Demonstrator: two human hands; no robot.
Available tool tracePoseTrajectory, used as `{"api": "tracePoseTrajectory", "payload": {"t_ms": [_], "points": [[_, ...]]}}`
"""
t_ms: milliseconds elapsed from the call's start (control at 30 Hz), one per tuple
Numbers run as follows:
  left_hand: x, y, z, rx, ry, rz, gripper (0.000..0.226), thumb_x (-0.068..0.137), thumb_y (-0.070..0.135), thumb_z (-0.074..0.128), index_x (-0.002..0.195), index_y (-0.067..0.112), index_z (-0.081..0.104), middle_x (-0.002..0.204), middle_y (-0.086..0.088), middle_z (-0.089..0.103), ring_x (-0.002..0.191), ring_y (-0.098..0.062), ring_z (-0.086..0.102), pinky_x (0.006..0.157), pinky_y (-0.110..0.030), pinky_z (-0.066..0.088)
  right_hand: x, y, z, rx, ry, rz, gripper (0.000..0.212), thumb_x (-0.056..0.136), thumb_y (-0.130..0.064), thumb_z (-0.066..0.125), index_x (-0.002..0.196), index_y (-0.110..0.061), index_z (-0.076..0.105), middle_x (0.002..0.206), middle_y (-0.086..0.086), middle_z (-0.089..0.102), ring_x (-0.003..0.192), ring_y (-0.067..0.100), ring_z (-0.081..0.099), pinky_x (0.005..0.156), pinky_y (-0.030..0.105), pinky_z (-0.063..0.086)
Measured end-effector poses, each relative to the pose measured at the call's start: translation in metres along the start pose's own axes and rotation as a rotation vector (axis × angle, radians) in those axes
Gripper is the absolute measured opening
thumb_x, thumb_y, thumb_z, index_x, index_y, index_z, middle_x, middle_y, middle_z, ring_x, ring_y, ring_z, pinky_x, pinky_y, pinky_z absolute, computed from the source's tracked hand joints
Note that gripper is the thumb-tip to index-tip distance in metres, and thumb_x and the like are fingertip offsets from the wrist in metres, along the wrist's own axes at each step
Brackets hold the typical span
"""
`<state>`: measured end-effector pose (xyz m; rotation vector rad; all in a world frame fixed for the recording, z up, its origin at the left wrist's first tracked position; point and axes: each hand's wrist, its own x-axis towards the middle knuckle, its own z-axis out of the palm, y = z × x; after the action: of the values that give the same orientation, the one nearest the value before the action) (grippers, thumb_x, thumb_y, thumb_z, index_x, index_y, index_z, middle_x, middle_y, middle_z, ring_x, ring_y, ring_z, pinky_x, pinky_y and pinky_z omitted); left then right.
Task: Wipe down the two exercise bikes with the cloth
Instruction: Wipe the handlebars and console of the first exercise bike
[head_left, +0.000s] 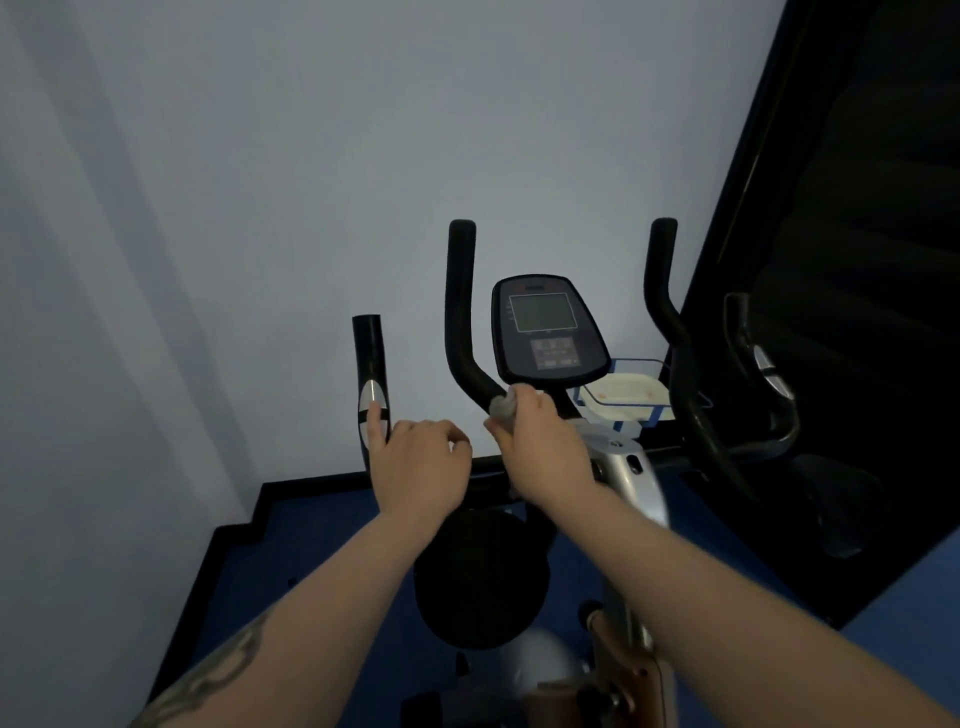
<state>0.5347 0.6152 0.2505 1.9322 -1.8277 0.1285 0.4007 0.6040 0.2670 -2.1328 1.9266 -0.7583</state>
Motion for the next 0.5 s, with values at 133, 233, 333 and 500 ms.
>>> {"api": "tracePoseTrajectory", "payload": {"t_ms": [133, 233, 333, 500], "points": [[0.000, -0.001, 0.000, 0.053, -0.037, 0.018, 0.037, 0.096, 0.039, 0.037, 0.092, 0.034, 0.074, 0.072, 0.014, 0.063, 0.091, -0.008, 0.061, 0.108, -0.033, -0.026, 0.015, -0.010, -0.009, 0.232, -0.074, 0.148, 0.047, 0.098, -0.049, 0.045, 0.127, -0.012, 0.047, 0.118, 0.009, 0.060, 0.106, 0.028, 0.058, 0.089, 0.040, 0.048], [-0.001, -0.003, 0.000, 0.077, -0.054, 0.034, 0.039, 0.094, 0.040, 0.035, 0.089, 0.032, 0.073, 0.062, 0.015, 0.054, 0.085, -0.008, 0.061, 0.105, -0.031, -0.032, -0.032, -0.002, 0.006, 0.103, 0.154, -0.033, 0.043, 0.097, -0.035, 0.053, 0.132, -0.012, 0.044, 0.118, 0.011, 0.051, 0.102, 0.028, 0.055, 0.084, 0.041, 0.048], [0.000, -0.003, 0.002, 0.087, -0.067, 0.040, 0.041, 0.094, 0.042, 0.034, 0.087, 0.033, 0.073, 0.064, 0.013, 0.058, 0.086, -0.008, 0.060, 0.109, -0.037, -0.026, -0.022, 0.012, -0.005, 0.163, 0.023, -0.072, 0.040, 0.097, -0.037, 0.052, 0.128, -0.014, 0.043, 0.117, 0.008, 0.050, 0.100, 0.026, 0.056, 0.082, 0.039, 0.048], [0.000, -0.002, 0.001, 0.099, -0.101, 0.029, 0.040, 0.095, 0.041, 0.034, 0.088, 0.033, 0.072, 0.063, 0.013, 0.057, 0.087, -0.008, 0.060, 0.111, -0.038, -0.023, -0.008, -0.001, -0.010, 0.239, -0.045, 0.109, 0.042, 0.098, -0.042, 0.049, 0.128, -0.013, 0.044, 0.117, 0.010, 0.059, 0.104, 0.029, 0.060, 0.088, 0.042, 0.048]]}}
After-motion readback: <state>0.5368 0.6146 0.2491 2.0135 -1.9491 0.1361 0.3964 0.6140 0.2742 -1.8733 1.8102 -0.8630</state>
